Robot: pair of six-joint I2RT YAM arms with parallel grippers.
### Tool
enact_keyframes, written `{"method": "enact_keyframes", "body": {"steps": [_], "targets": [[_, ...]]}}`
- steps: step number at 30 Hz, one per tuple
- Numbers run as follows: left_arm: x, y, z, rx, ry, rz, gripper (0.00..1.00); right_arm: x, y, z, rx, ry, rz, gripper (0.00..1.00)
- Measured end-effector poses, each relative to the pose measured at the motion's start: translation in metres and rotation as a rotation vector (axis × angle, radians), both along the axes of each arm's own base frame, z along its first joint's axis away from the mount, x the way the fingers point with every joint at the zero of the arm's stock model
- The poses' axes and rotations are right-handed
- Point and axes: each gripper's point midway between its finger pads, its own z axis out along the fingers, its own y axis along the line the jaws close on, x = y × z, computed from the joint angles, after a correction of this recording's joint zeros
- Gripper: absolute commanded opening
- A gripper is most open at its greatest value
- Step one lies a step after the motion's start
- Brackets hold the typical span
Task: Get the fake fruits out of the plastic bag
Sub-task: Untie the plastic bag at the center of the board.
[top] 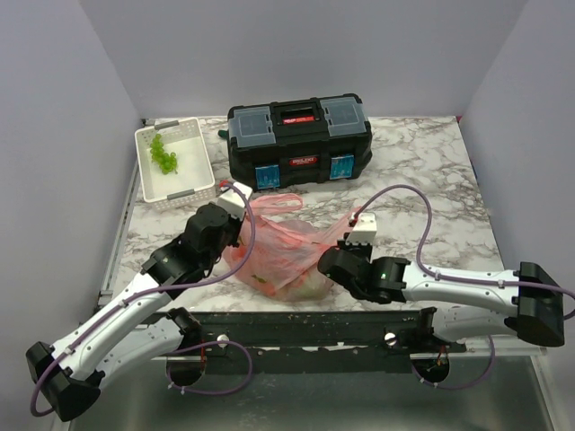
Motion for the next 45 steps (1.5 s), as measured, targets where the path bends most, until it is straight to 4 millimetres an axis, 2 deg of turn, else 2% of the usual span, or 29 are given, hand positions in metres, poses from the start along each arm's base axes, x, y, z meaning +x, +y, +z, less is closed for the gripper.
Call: {"method": "enact_keyframes", "body": {"steps": [3,6,7,10,13,16,19,25,30,33,37,41,44,45], "targets": [[0.001,0.000,0.004,-0.012,-0.013,0.000,0.00,0.001,0.008,-0.002,-0.027,0.013,0.029,0.04],[-0.001,0.000,0.009,-0.033,-0.030,-0.006,0.00,0.001,0.019,0.002,-0.023,0.025,0.074,0.16],[-0.003,0.000,0.012,-0.045,-0.040,-0.012,0.00,0.001,0.025,0.005,-0.010,0.030,0.096,0.23],[-0.009,-0.003,0.022,-0.089,-0.073,-0.051,0.00,-0.002,0.044,0.019,0.057,0.034,0.178,0.54],[-0.018,-0.010,0.032,-0.139,-0.106,-0.120,0.00,-0.002,0.050,0.037,0.128,0.029,0.222,0.70],[-0.027,-0.019,0.040,-0.179,-0.129,-0.194,0.00,0.017,0.041,0.049,0.197,0.052,0.187,0.83],[-0.030,-0.024,0.043,-0.193,-0.131,-0.229,0.00,0.035,0.027,0.051,0.242,0.085,0.153,0.99],[-0.029,-0.035,0.027,-0.169,-0.072,-0.266,0.00,0.039,0.023,0.048,0.271,0.140,0.171,1.00],[-0.030,-0.038,0.023,-0.162,-0.053,-0.281,0.00,0.065,-0.009,0.031,0.291,0.196,0.060,1.00],[-0.031,-0.038,0.024,-0.166,-0.056,-0.284,0.00,0.074,-0.018,0.018,0.354,0.218,0.045,1.00],[-0.032,-0.039,0.024,-0.168,-0.056,-0.294,0.00,0.078,-0.012,0.006,0.450,0.262,0.080,1.00],[-0.034,-0.039,0.026,-0.175,-0.060,-0.302,0.00,0.083,0.005,0.008,0.510,0.266,0.130,1.00],[-0.035,-0.040,0.026,-0.176,-0.059,-0.307,0.00,0.087,0.009,0.009,0.528,0.257,0.131,0.85],[-0.035,-0.040,0.026,-0.176,-0.058,-0.308,0.00,0.088,0.009,0.010,0.530,0.252,0.131,0.73]]}}
